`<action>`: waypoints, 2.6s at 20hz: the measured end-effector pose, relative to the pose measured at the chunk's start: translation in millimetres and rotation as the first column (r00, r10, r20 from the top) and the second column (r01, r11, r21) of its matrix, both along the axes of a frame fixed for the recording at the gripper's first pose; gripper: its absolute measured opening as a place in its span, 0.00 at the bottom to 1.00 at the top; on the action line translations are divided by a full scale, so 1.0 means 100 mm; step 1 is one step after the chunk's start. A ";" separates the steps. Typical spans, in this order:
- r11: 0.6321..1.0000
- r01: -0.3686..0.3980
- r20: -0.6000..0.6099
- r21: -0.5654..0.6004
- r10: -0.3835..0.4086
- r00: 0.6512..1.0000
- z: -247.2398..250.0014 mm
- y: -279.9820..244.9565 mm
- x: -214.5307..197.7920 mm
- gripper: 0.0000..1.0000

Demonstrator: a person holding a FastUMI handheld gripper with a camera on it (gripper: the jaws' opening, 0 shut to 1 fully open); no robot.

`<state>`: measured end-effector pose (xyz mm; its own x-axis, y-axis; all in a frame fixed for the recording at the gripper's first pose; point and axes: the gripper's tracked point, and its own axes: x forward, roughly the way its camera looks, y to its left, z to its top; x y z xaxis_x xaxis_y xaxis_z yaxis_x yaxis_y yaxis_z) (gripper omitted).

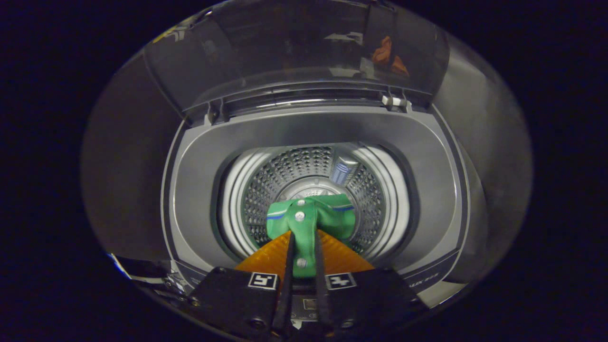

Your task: Put the clothes into the washing machine and then close the washing machine lid.

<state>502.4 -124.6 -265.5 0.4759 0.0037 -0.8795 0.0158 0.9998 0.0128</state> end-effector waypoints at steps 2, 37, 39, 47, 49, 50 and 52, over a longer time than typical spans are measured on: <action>1.000 -0.011 0.036 -0.028 0.012 0.999 0.05 -0.05 0.01 0.47; 0.995 -0.061 0.692 -0.085 0.103 0.714 3.19 0.18 0.98 0.83; 0.996 -0.057 0.692 -0.074 0.092 0.716 3.22 0.21 1.10 0.83; 0.999 -0.017 0.661 -0.046 0.043 0.750 3.03 0.18 1.59 0.83; 0.999 -0.015 0.656 -0.045 0.040 0.753 2.96 0.18 1.71 0.83; 0.999 -0.005 0.657 -0.052 0.038 0.753 2.93 0.16 1.78 0.83; 0.998 0.007 0.649 -0.055 0.030 0.760 2.85 0.12 1.85 0.83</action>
